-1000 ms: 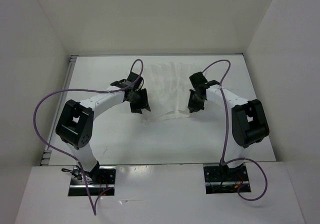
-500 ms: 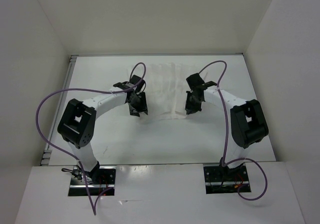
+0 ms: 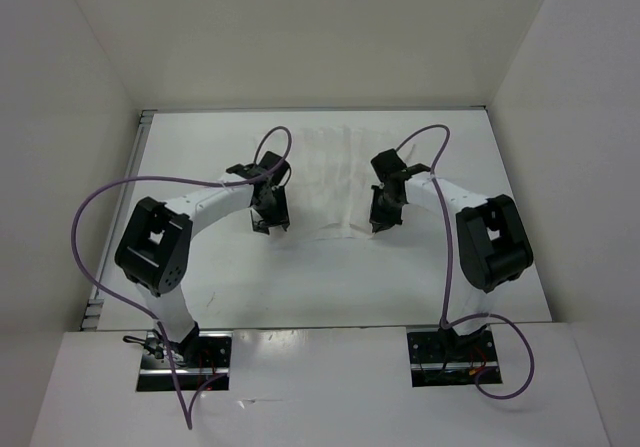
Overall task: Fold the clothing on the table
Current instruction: Flatten the skirt out
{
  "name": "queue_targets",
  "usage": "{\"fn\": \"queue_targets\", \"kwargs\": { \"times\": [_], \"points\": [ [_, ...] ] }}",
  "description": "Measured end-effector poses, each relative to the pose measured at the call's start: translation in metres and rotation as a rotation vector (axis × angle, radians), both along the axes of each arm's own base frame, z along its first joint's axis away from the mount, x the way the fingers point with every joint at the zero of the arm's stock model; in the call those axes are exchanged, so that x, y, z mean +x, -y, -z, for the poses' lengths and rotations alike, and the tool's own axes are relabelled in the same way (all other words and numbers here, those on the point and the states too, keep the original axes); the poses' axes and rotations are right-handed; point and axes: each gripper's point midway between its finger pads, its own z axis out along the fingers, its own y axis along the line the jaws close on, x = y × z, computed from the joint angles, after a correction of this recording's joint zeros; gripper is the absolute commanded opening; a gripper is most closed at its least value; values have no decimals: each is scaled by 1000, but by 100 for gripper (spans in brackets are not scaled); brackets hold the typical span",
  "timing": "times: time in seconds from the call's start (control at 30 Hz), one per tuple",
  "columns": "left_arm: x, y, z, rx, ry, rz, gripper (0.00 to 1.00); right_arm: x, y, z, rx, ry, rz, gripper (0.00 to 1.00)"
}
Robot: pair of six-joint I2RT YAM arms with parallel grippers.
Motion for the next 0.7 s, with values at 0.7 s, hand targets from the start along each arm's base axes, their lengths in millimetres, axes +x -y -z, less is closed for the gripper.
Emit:
{"fn": "queue_targets", "kwargs": {
  "times": [0.7],
  "points": [
    [29, 7, -6, 35, 26, -7, 55, -5, -12, 12, -2, -39, -45, 0]
  ]
}}
